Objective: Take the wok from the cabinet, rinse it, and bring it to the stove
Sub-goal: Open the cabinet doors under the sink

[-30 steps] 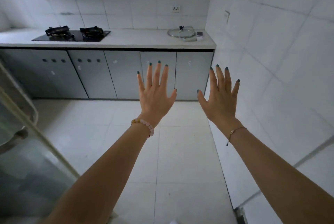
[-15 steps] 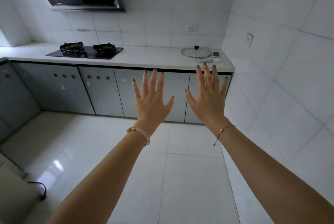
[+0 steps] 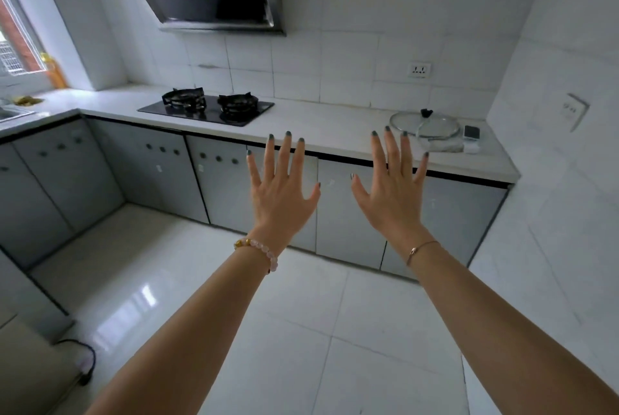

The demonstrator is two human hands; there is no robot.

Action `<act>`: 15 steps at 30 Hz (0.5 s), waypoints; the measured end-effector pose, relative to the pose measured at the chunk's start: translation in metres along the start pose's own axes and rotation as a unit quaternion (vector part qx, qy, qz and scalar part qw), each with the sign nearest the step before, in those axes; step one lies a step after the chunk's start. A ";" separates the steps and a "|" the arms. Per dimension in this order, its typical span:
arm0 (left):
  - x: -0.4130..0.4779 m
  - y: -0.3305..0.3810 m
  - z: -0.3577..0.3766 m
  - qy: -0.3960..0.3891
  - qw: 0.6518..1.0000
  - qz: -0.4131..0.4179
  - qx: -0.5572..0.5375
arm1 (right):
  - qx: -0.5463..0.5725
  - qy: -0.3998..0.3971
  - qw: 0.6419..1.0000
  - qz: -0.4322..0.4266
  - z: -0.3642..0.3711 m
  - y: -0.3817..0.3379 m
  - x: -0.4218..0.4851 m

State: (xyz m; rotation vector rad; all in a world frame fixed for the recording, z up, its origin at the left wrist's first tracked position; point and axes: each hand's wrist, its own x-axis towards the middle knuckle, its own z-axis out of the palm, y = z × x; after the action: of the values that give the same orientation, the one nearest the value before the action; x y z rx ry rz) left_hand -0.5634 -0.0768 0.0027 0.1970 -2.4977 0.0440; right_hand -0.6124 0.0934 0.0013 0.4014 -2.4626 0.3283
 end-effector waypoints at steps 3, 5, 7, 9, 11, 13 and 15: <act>0.037 -0.007 0.020 0.011 0.999 -0.031 0.004 | 0.011 0.003 1.000 -0.023 0.025 0.006 0.045; 0.053 -0.015 0.029 0.018 0.999 -0.045 0.003 | 0.022 -0.001 0.999 -0.035 0.043 0.002 0.068; 0.067 -0.027 0.039 0.022 0.998 -0.058 0.010 | 0.036 -0.006 0.998 -0.054 0.061 -0.007 0.088; 0.080 -0.043 0.049 0.021 0.997 -0.076 0.021 | 0.047 -0.013 0.996 -0.075 0.081 -0.021 0.104; 0.091 -0.062 0.061 0.019 0.995 -0.094 0.034 | 0.057 -0.020 0.994 -0.090 0.101 -0.037 0.120; 0.099 -0.085 0.072 0.013 0.993 -0.111 0.044 | 0.071 -0.032 0.991 -0.105 0.122 -0.056 0.134; 0.107 -0.110 0.086 0.011 0.990 -0.129 0.056 | 0.082 -0.039 0.988 -0.125 0.142 -0.078 0.147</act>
State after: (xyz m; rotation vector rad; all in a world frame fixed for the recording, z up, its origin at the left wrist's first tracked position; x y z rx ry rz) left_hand -0.6820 -0.2061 -0.0044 0.5621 -2.4302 0.0799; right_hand -0.7733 -0.0550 -0.0089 0.7995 -2.4321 0.4166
